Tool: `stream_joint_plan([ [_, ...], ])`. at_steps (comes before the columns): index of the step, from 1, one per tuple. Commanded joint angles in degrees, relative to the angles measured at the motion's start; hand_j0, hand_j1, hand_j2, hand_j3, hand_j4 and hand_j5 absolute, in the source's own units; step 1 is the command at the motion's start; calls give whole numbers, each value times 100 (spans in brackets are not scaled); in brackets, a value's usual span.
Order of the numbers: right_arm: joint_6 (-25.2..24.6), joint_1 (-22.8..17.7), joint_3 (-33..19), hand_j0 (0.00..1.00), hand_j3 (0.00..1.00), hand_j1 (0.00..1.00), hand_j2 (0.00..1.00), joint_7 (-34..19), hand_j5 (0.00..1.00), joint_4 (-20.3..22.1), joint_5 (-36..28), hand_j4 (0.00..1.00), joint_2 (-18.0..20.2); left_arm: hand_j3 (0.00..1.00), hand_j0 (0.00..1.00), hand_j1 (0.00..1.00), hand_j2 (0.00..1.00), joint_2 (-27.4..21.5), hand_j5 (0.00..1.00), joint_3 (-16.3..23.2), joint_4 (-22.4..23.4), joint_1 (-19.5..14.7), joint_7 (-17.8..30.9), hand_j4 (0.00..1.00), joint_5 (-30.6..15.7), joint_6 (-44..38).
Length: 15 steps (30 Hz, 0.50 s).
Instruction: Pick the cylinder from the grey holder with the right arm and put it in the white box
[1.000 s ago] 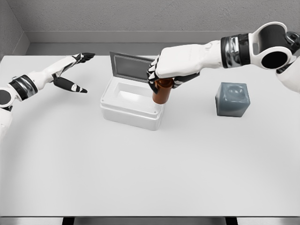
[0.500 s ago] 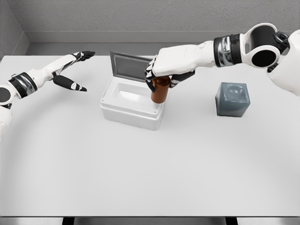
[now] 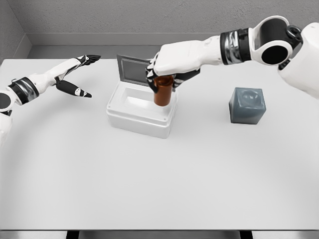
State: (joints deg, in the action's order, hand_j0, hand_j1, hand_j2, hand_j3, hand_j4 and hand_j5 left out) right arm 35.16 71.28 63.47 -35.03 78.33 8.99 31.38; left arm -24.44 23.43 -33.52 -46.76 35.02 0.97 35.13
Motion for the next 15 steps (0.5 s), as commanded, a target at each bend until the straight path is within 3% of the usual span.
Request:
stream_joint_plan([
  [1,-16,0,34,43,43,43,43,3,43,-54,-28,43,-35,100,100,100,100,-43,100,-14,-5,0,-2,100,-44,-13],
  [10,-16,-18,131,43,43,43,43,3,43,-133,-20,43,-35,100,100,100,100,-43,100,-5,-5,0,-2,100,-53,-13],
  [15,-16,-35,139,43,43,43,43,3,43,-397,-20,43,-35,100,100,100,100,-43,100,-5,-14,0,-2,100,-44,-13],
])
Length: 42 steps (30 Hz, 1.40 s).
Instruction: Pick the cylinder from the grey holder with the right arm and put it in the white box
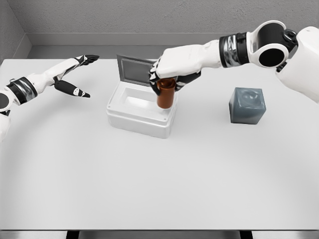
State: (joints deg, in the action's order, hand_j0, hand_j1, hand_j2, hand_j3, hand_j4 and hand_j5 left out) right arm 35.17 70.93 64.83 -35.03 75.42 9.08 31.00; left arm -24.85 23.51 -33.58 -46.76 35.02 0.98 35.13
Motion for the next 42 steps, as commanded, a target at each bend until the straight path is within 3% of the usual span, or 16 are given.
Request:
stream_joint_plan([
  [1,-17,0,3,43,43,43,43,3,43,-124,-29,43,3,100,100,100,100,-2,100,-13,-8,0,-2,100,-46,-13],
  [16,-17,35,73,45,45,45,45,3,45,-265,-29,45,-23,100,100,100,100,-2,100,-22,-8,0,-2,100,-10,-13],
  [23,-17,35,82,45,45,45,45,3,45,-344,-29,45,-208,100,100,100,100,-2,100,-22,-8,0,-2,100,-10,-13],
  [26,-17,35,47,51,51,51,51,3,51,-388,41,51,-208,100,100,100,100,-2,100,-13,-8,0,-2,100,-10,-13],
  [32,-17,0,65,51,51,51,51,3,51,-502,59,51,-217,100,100,100,100,-2,100,-13,-8,0,-2,100,-10,-13],
  [36,-17,-9,30,75,75,75,75,3,75,-493,208,75,-226,100,100,100,100,-2,100,-13,-8,0,-2,100,-10,-13],
  [42,-17,-9,21,92,92,92,92,3,92,-441,340,92,-226,100,100,100,100,-2,100,-13,-8,0,-2,100,-10,-13],
])
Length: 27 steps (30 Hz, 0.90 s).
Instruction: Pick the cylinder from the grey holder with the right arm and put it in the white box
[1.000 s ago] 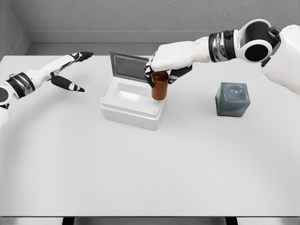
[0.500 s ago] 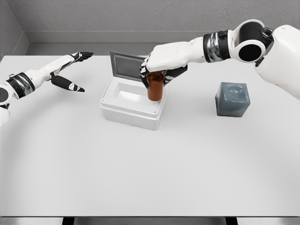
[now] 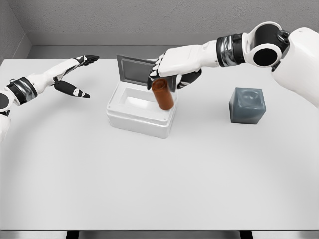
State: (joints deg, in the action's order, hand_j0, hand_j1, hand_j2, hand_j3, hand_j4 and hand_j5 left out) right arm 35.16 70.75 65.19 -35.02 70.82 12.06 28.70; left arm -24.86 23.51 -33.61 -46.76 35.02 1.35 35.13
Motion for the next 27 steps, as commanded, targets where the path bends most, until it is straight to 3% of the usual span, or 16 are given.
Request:
stream_joint_plan([
  [1,-16,0,-15,93,93,93,93,2,93,28,42,93,-5,100,100,100,100,-2,100,-13,-5,0,-2,100,-47,-13],
  [4,-16,44,-32,98,98,98,98,2,98,116,42,98,4,100,100,100,100,-2,100,-13,-5,0,-2,100,-47,-13],
  [11,-16,70,-164,98,98,98,98,2,98,651,25,98,170,100,100,100,100,-10,100,-22,-14,17,-2,100,-21,-13],
  [12,-16,61,-234,99,99,99,99,2,99,1055,-1,99,496,100,100,100,100,-10,100,-22,-31,18,-2,100,-3,-13],
  [15,-16,61,-358,100,100,100,100,2,100,1601,-133,100,1339,100,100,100,100,-10,100,83,-49,-9,-2,100,120,-13],
  [19,-16,44,-358,100,100,100,100,2,100,1777,-836,100,2631,100,100,100,100,7,100,92,-14,-237,-2,100,401,-13],
  [21,-16,-53,-331,100,100,100,100,2,100,1777,-889,100,2843,100,100,100,100,7,100,162,-14,-351,-2,100,419,-13],
  [27,-16,-176,-358,100,100,100,100,2,100,1452,-1144,100,3018,100,100,100,100,34,100,1155,355,-1063,-2,100,401,-13],
])
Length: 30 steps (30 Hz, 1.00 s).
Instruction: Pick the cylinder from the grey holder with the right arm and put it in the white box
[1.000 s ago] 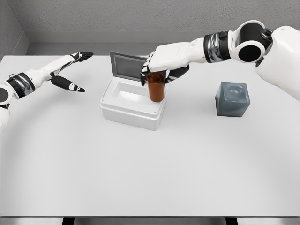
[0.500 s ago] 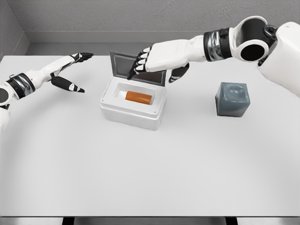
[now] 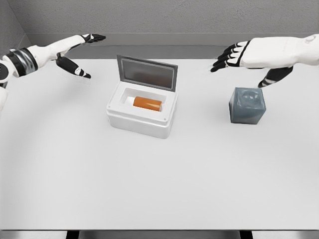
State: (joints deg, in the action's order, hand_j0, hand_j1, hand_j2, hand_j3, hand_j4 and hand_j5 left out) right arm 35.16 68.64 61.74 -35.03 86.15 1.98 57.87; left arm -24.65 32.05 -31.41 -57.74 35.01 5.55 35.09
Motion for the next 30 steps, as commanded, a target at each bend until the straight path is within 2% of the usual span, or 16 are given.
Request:
stream_joint_plan([
  [1,-16,-8,-4,100,100,100,100,5,100,-72,-136,100,93,100,100,100,100,22,100,381,170,-9,-1,100,-28,-9],
  [3,-16,-26,-4,100,100,100,100,14,100,-72,-136,100,93,100,100,100,100,22,100,460,179,-9,-1,100,-28,-9],
  [7,-16,-17,-13,100,100,100,100,14,100,-81,-154,100,93,100,100,100,100,83,100,548,504,-167,-1,100,-37,-9],
  [12,-16,-17,-13,100,100,100,100,22,100,-90,-251,100,93,100,100,100,100,110,100,548,513,-220,-1,100,-37,-9],
  [16,-16,-26,-4,100,100,100,100,22,100,-81,-242,100,93,100,100,100,100,329,100,540,697,-299,-1,100,-81,-9],
  [24,-16,-35,5,100,100,100,100,14,100,-107,-251,100,76,100,100,100,100,558,100,452,715,-334,-1,100,-98,-9],
  [30,-16,-26,14,100,100,100,100,14,100,-213,-251,100,5,100,100,100,100,496,100,504,583,-316,-1,100,-72,-9],
])
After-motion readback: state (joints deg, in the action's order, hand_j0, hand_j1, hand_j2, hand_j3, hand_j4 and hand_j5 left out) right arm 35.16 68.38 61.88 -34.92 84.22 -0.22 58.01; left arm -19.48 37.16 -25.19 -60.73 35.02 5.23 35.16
